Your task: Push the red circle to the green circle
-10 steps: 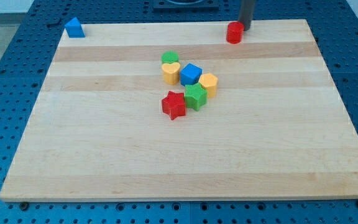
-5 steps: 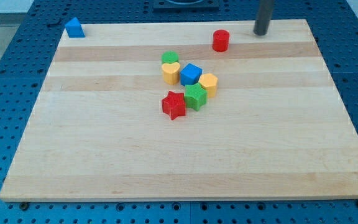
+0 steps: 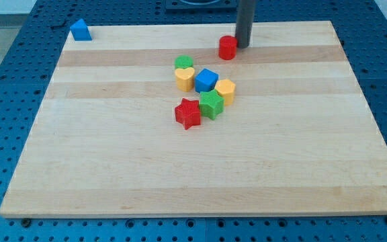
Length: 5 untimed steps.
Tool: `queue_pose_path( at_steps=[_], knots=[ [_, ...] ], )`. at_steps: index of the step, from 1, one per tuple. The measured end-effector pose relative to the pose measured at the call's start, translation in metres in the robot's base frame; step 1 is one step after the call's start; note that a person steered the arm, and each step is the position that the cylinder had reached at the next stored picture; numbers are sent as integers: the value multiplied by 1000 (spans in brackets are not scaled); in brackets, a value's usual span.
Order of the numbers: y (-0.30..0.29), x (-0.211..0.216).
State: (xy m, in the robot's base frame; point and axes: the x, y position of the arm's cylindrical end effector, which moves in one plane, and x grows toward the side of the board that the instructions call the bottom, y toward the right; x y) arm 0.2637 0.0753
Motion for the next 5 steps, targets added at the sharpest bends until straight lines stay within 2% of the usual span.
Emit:
queue_pose_path(
  at_steps=[5],
  knots=[
    [-75, 23]
  ],
)
